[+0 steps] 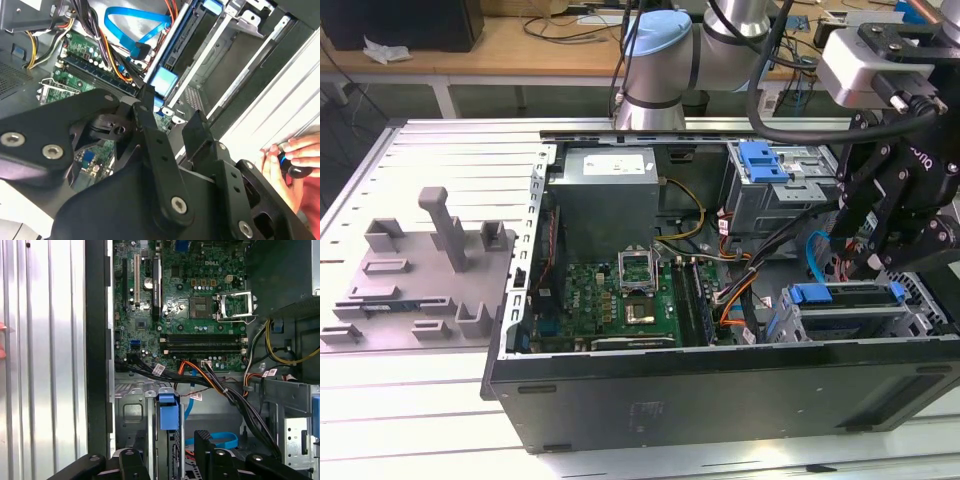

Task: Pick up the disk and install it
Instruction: 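Insert the disk into the insertion slot, then insert the first disk wire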

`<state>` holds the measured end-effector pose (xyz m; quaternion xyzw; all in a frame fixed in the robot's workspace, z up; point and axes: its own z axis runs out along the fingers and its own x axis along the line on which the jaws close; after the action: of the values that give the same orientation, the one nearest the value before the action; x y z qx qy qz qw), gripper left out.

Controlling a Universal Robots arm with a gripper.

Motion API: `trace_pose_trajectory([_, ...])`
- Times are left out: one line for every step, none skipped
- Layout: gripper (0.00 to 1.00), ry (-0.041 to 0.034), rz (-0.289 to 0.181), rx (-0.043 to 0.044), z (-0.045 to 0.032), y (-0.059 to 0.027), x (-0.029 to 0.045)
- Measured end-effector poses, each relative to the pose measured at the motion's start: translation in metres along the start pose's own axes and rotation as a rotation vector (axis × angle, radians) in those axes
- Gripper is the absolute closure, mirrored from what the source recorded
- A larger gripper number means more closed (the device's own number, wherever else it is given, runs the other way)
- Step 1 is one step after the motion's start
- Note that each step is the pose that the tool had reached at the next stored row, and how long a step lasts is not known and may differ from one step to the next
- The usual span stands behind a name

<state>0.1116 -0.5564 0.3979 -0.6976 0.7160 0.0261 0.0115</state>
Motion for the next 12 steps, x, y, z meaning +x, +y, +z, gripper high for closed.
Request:
trace_pose_trajectory([0.50, 0.0000, 0.000, 0.0000, 0.0000, 0.0000, 0.0000])
trace_pose_trajectory([0.50, -0.0001, 0.000, 0.0000, 0.0000, 0.0000, 0.0000])
trace_pose_trajectory([0.50, -0.0002, 0.000, 0.0000, -0.0001, 0.0000, -0.0001])
trace_pose_trajectory([0.50, 0.0000, 0.000, 0.0000, -0.0005, 0.0000, -0.0001])
trace_pose_trajectory([0.50, -0.0001, 0.000, 0.0000, -0.0008, 0.0000, -0.0001])
trace_pose_trajectory([0.50, 0.0000, 0.000, 0.0000, -0.0009, 0.0000, -0.0001])
trace_pose_trajectory([0.50, 0.0000, 0.000, 0.0000, -0.0009, 0.0000, -0.0001])
trace_pose_trajectory([0.50, 0.0000, 0.000, 0.0000, -0.0009, 0.0000, -0.0001])
trace_pose_trajectory([0.50, -0.0001, 0.000, 0.0000, -0.0009, 0.0000, -0.0001])
trace_pose_trajectory([0.50, 0.0000, 0.000, 0.0000, -0.0010, 0.0000, -0.0001])
trace_pose_trajectory([0.50, 0.0003, 0.000, 0.0000, -0.0010, 0.0000, -0.0002])
trace_pose_trajectory([0.50, 0.0005, 0.000, 0.0000, -0.0010, 0.0000, -0.0005])
